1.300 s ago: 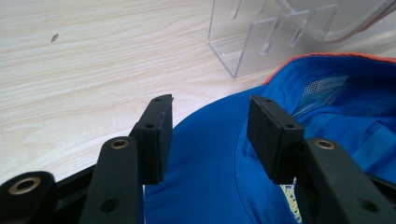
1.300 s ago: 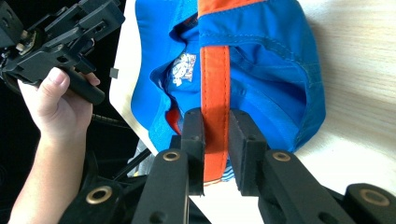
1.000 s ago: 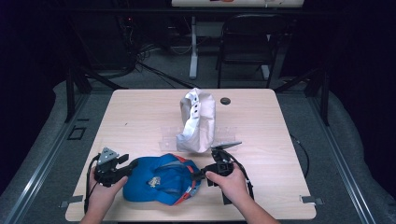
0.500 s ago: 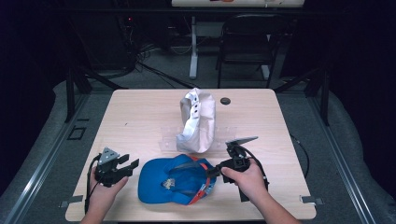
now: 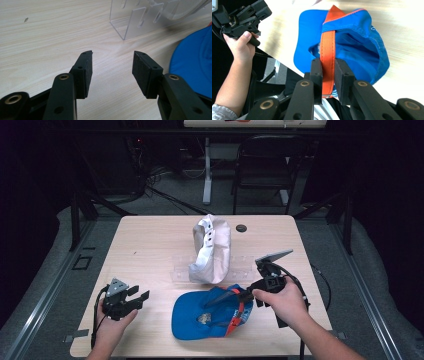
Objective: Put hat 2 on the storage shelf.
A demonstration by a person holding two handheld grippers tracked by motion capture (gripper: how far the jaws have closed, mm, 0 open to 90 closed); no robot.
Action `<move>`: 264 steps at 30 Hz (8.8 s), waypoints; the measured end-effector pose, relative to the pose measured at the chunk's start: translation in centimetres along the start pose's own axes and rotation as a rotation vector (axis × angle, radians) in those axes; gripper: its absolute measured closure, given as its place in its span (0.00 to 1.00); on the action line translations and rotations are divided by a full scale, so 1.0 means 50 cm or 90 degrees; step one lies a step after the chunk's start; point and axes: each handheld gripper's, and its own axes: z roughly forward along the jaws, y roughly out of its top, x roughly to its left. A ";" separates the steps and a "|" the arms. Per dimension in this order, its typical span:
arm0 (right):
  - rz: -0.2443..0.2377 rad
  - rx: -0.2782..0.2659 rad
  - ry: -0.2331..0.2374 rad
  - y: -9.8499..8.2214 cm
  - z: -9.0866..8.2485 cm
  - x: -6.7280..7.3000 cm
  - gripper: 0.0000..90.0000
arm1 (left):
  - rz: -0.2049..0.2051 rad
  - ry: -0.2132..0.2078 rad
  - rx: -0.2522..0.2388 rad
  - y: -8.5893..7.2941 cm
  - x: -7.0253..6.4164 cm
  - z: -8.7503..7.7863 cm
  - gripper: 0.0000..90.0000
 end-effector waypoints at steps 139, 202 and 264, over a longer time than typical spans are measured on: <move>0.182 -0.195 0.119 0.202 -0.154 -0.116 0.72 | 0.007 0.003 0.009 -0.003 0.007 0.009 0.56; -0.008 -0.269 -0.014 -0.063 -0.088 -0.178 0.57 | -0.005 0.009 0.010 -0.010 0.014 0.011 0.55; -0.087 -0.389 -0.118 -0.184 0.078 -0.293 0.54 | 0.017 -0.031 0.036 -0.018 -0.015 0.039 0.55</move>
